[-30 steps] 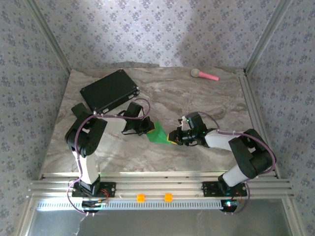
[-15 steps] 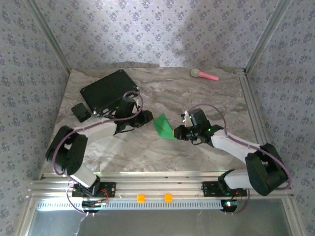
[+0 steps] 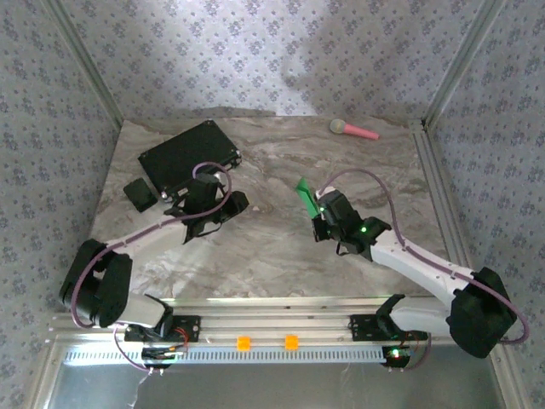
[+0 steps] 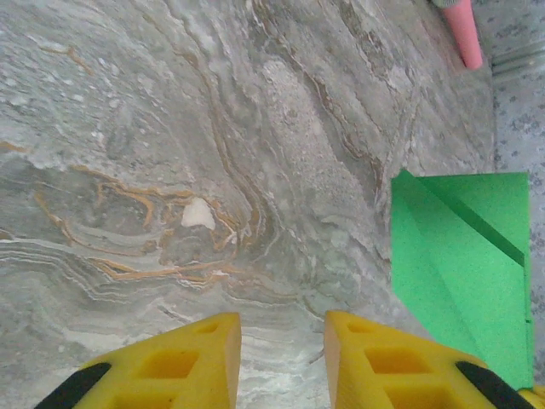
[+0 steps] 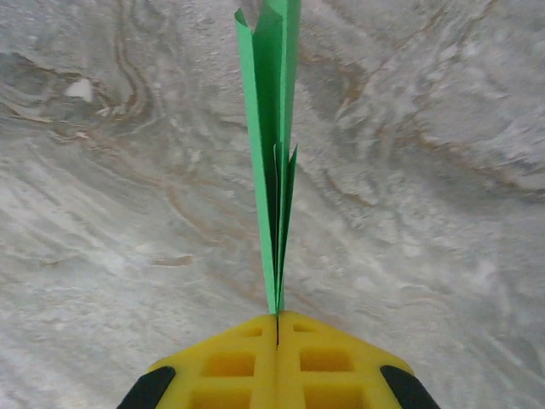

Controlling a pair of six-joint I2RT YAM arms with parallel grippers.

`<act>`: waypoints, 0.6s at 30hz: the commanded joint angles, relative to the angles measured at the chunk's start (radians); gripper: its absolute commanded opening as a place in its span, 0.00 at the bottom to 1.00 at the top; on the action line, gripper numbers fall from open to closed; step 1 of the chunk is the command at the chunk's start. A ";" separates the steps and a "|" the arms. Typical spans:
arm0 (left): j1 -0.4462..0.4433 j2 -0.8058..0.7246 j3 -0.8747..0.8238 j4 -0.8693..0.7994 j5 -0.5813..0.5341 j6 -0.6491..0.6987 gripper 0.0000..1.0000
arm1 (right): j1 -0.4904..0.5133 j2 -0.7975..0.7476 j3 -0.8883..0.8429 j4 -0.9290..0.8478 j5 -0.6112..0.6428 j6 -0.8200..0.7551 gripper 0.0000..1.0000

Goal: Fold a paper plane with a square sheet of paper (pick it up from the middle)

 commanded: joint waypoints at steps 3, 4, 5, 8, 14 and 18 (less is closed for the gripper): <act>0.016 -0.042 -0.015 -0.032 -0.042 -0.011 0.31 | 0.053 0.044 0.082 -0.109 0.262 -0.075 0.03; 0.017 -0.049 -0.020 -0.035 -0.048 -0.012 0.31 | 0.064 0.061 0.095 -0.125 0.285 -0.080 0.03; 0.020 -0.056 -0.027 -0.038 -0.058 -0.017 0.31 | 0.071 0.082 0.108 -0.143 0.308 -0.087 0.02; 0.036 -0.079 -0.035 -0.072 -0.079 -0.025 0.31 | 0.099 0.140 0.142 -0.182 0.356 -0.095 0.01; 0.084 -0.133 -0.061 -0.138 -0.106 -0.032 0.32 | 0.156 0.261 0.181 -0.192 0.383 -0.109 0.02; 0.114 -0.172 -0.095 -0.151 -0.111 -0.041 0.33 | 0.212 0.377 0.231 -0.227 0.396 -0.106 0.02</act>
